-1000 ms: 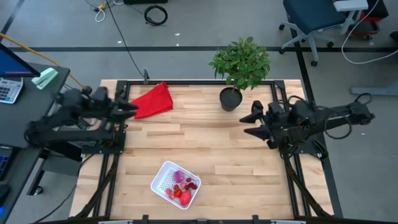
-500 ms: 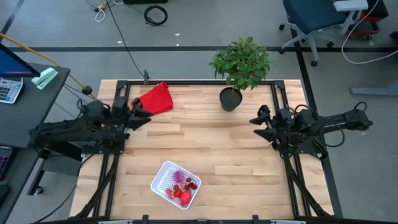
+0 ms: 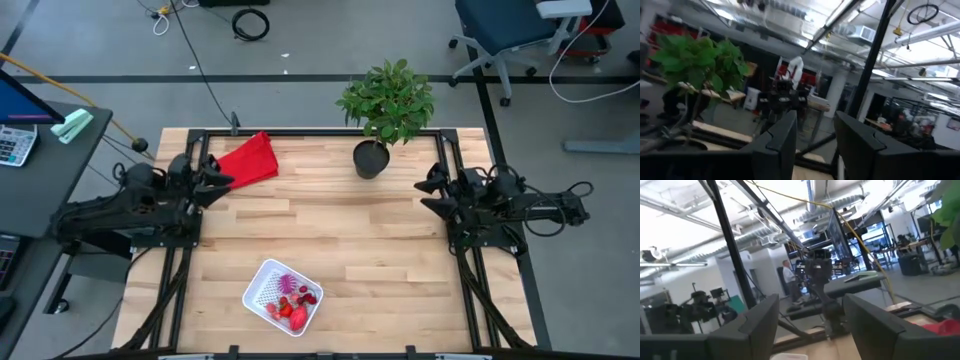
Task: Pick and placing Produce into tupperware
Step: Return to Home Position
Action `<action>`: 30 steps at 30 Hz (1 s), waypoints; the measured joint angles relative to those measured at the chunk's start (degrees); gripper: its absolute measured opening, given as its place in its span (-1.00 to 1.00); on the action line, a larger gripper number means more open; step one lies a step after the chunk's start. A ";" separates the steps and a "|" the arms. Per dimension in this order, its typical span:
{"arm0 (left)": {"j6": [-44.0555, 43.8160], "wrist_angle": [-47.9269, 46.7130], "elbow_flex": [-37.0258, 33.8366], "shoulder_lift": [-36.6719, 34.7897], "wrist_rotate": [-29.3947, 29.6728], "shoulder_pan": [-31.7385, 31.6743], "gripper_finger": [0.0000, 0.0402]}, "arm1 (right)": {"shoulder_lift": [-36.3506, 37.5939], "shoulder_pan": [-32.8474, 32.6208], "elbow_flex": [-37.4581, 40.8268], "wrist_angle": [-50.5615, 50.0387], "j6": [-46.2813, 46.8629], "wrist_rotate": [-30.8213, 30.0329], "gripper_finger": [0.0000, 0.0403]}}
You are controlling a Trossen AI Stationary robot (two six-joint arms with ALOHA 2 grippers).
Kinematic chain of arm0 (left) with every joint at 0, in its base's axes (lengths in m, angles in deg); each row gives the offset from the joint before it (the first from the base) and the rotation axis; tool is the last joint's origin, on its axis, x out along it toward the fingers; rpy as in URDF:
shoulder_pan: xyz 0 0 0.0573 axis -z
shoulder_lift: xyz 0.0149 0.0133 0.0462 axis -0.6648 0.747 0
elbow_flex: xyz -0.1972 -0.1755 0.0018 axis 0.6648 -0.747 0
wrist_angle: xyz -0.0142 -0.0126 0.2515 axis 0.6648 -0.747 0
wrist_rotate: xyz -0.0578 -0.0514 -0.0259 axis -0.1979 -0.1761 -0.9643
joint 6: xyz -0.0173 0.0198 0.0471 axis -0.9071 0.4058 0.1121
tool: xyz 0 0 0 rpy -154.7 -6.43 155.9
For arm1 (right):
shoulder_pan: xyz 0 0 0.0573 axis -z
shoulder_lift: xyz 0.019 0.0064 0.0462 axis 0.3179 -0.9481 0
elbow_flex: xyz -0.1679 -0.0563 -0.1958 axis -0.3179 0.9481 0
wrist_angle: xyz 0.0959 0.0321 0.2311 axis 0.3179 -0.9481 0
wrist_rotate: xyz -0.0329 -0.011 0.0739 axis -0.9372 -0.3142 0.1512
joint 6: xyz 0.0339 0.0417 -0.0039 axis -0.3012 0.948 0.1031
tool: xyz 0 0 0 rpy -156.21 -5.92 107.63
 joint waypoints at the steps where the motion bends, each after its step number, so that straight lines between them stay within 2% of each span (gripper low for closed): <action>1: 0.44 0.02 0.00 -0.46 0.83 0.00 -0.31 | -0.11 0.00 0.00 -0.02 -0.85 0.00 0.16; 4: 2.66 -0.05 0.00 -1.94 3.34 0.00 -0.33 | -0.22 0.18 0.00 -0.31 -3.89 -0.02 0.15; 8: 3.66 -1.69 0.00 -2.69 3.84 0.00 -0.33 | -0.23 0.71 0.14 -0.81 -5.00 -0.30 0.15; 15: 5.75 -1.62 0.00 -2.24 6.41 0.00 -0.28 | -0.22 2.22 7.41 6.66 -2.67 -0.94 0.15; 24: 4.85 -1.64 0.02 -2.24 6.52 0.00 -0.31 | -0.21 5.53 12.82 9.57 2.91 -1.78 0.15; 30: 4.20 -2.81 -2.08 -2.24 6.52 0.00 -0.32 | -0.31 7.02 12.52 8.58 -0.11 -5.25 0.15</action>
